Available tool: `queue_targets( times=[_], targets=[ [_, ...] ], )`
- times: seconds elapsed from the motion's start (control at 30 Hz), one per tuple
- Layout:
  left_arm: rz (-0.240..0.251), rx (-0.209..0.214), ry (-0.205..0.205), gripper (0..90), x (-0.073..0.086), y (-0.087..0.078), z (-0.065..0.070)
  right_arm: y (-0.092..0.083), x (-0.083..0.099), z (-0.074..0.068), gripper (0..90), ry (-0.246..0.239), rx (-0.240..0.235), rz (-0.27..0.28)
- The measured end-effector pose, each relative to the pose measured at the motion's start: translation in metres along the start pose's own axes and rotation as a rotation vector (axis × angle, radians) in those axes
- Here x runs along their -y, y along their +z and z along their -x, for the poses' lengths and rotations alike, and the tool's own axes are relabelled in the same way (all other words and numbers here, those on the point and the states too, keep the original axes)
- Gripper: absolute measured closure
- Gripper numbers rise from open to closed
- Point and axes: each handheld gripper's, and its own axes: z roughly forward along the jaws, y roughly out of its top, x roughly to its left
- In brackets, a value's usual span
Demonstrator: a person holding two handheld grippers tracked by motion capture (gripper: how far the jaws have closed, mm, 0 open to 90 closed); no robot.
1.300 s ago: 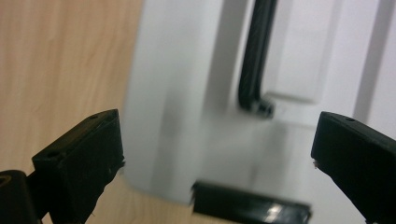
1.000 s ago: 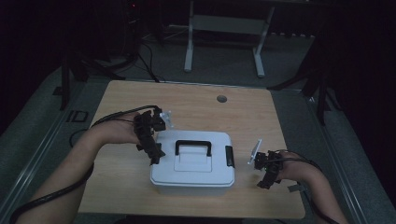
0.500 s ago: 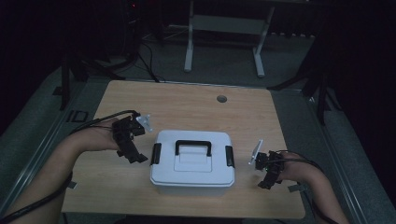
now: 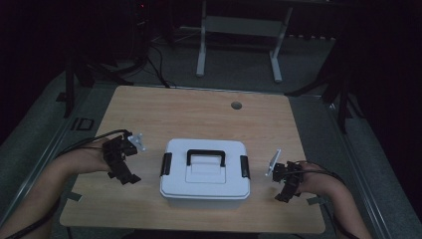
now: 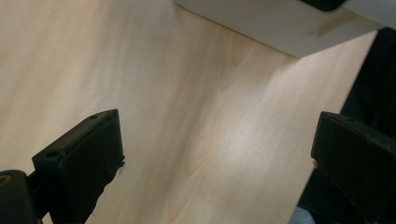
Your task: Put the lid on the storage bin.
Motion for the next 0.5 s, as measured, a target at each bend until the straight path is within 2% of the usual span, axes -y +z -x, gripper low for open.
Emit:
queue_targets(
  times=[0.03,0.1,0.2,0.27,0.33,0.5],
  targets=[
    [0.0,-0.005,0.0,1.9,0.002,0.002,0.0,0.0,0.0,0.0,16.5,0.002,0.0,0.0],
    [0.01,0.011,-0.008,1.9,0.007,0.007,0.0,0.001,0.0,0.0,16.5,0.003,0.002,-0.001],
    [0.015,-0.003,0.003,1.9,0.011,0.013,0.0,0.0,0.0,0.001,16.5,0.003,-0.001,0.004],
    [0.019,0.019,-0.005,1.9,0.014,0.018,0.0,-0.001,0.0,0.001,16.5,0.004,0.003,0.007],
    [0.013,0.009,-0.001,1.9,0.017,0.023,0.0,-0.002,0.0,0.001,16.5,0.004,0.006,0.009],
    [0.021,0.023,-0.029,1.9,0.028,0.034,-0.001,-0.001,0.0,0.001,16.5,0.008,0.01,0.012]
  ],
)
